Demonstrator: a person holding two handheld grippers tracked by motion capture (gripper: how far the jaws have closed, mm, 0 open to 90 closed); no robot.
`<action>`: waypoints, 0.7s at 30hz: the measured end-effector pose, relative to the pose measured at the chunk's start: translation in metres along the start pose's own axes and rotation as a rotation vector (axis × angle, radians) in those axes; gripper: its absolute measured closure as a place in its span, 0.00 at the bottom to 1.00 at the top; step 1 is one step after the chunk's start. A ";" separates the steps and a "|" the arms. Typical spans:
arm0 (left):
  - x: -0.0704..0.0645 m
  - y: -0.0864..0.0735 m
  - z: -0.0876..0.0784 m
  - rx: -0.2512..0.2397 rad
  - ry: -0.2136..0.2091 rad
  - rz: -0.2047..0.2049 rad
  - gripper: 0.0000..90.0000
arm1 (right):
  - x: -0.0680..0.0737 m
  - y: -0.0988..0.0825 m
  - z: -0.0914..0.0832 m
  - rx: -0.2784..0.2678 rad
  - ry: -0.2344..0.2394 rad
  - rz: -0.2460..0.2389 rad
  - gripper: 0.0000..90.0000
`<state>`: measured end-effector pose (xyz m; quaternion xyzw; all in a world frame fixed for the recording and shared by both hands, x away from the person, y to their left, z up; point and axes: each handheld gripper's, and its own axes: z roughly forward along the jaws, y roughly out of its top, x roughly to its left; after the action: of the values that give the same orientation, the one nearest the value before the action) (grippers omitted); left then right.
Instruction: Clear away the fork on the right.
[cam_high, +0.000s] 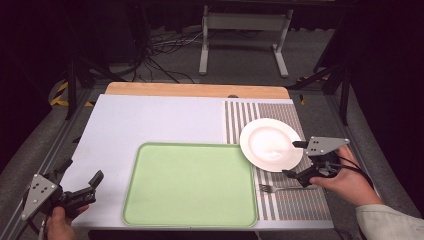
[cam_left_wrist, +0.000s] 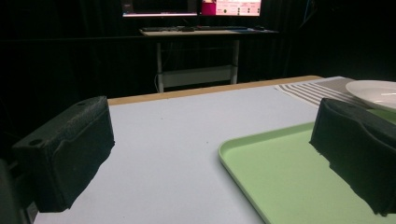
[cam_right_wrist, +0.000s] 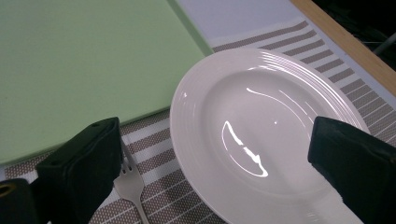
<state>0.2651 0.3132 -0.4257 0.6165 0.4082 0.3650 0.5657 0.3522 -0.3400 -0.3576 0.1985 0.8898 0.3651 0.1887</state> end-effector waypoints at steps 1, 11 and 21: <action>0.000 0.000 0.000 0.000 -0.001 0.000 0.00 | 0.000 0.000 0.000 0.010 0.008 -0.004 0.05; 0.000 0.000 0.000 0.000 0.000 0.002 0.00 | -0.004 0.003 0.003 0.117 0.047 -0.048 0.06; 0.000 0.001 -0.001 -0.001 -0.002 0.003 0.00 | -0.005 0.001 0.007 0.205 0.078 -0.068 0.07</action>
<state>0.2647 0.3134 -0.4247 0.6170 0.4065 0.3657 0.5659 0.3606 -0.3377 -0.3603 0.1720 0.9353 0.2729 0.1452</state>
